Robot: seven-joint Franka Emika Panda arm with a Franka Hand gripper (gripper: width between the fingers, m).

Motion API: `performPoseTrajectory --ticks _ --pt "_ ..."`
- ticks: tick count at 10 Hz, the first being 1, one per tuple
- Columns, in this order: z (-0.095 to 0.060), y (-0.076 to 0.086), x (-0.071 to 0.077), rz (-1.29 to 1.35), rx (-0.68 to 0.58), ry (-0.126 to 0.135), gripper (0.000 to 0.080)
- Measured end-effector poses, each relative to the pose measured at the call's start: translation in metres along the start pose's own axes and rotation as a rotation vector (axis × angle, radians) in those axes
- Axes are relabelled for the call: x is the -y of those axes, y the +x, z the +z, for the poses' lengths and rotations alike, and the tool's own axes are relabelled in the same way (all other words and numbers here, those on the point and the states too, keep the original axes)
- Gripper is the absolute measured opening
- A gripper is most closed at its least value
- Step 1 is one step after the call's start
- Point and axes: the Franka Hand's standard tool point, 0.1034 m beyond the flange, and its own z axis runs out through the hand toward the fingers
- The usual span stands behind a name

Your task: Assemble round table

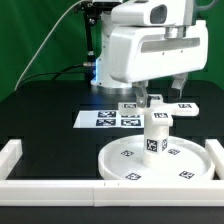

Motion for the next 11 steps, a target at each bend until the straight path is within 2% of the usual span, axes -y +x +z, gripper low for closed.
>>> performPoseTrajectory --ticks 3,6,7,8,11 --pt "0.012 -0.004 0.003 0.001 0.018 0.005 0.0649" --pt "0.015 -0.003 0.003 0.01 0.015 0.0 0.0649" --pt "0.015 -0.003 0.003 0.037 0.015 0.0 0.0521" --pt "0.015 -0.004 0.003 0.038 0.015 0.0 0.044" --pt "0.015 -0.003 0.003 0.234 0.014 0.0 0.044"
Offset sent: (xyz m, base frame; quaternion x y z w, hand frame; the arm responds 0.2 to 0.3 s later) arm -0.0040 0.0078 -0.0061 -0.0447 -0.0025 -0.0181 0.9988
